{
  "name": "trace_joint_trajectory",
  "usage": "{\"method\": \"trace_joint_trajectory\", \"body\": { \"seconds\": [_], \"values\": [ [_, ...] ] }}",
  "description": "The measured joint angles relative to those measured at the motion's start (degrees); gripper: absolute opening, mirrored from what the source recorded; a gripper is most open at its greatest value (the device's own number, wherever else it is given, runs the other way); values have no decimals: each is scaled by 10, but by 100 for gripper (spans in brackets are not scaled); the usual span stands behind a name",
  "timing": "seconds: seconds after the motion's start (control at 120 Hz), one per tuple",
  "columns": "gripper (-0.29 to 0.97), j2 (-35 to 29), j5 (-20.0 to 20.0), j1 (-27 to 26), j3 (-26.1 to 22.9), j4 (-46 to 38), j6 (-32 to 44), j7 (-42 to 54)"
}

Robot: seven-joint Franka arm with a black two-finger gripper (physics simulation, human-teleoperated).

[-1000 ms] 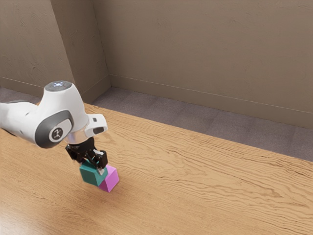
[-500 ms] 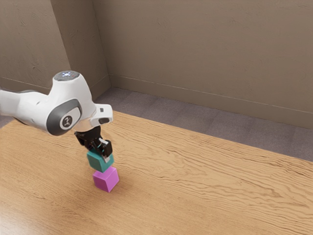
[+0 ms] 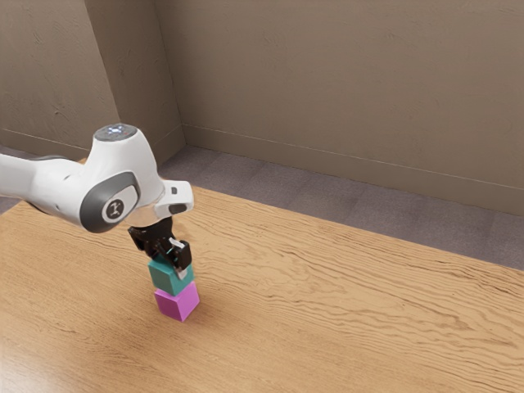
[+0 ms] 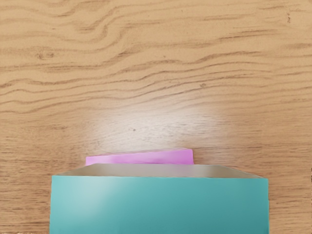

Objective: Pick up the blue block with one arm, and put the blue block on the pink block with one arm

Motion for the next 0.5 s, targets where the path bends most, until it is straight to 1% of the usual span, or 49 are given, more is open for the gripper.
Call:
{"method": "trace_joint_trajectory", "body": {
  "seconds": [0.5],
  "values": [
    [37, -6, 0, -2, 8, -12, 0, -38]
  ]
}}
